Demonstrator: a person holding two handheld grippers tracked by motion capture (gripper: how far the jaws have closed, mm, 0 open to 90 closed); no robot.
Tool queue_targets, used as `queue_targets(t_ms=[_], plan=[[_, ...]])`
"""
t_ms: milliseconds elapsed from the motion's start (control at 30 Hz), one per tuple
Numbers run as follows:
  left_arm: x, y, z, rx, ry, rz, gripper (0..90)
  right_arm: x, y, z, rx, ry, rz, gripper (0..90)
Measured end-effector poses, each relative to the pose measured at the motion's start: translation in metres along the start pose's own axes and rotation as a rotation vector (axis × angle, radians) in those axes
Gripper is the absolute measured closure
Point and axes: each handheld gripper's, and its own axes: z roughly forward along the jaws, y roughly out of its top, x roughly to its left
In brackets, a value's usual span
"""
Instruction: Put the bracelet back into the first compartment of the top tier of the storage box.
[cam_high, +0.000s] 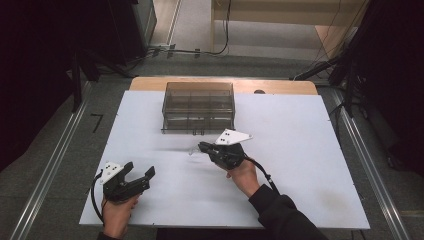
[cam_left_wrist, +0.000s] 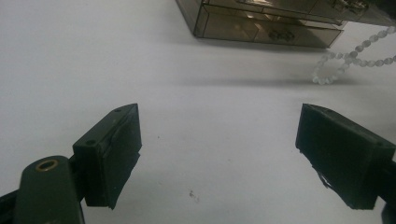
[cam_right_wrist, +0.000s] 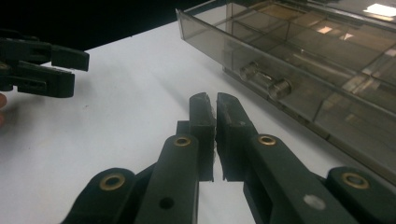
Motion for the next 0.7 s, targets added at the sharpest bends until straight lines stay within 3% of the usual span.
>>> queue_targets(t_ms=[700], plan=[[0.000, 0.000, 0.000, 0.001, -0.003, 0.000, 14.6, 0.005, 0.024, 0.018, -0.027, 0.007, -0.018, 82.8]])
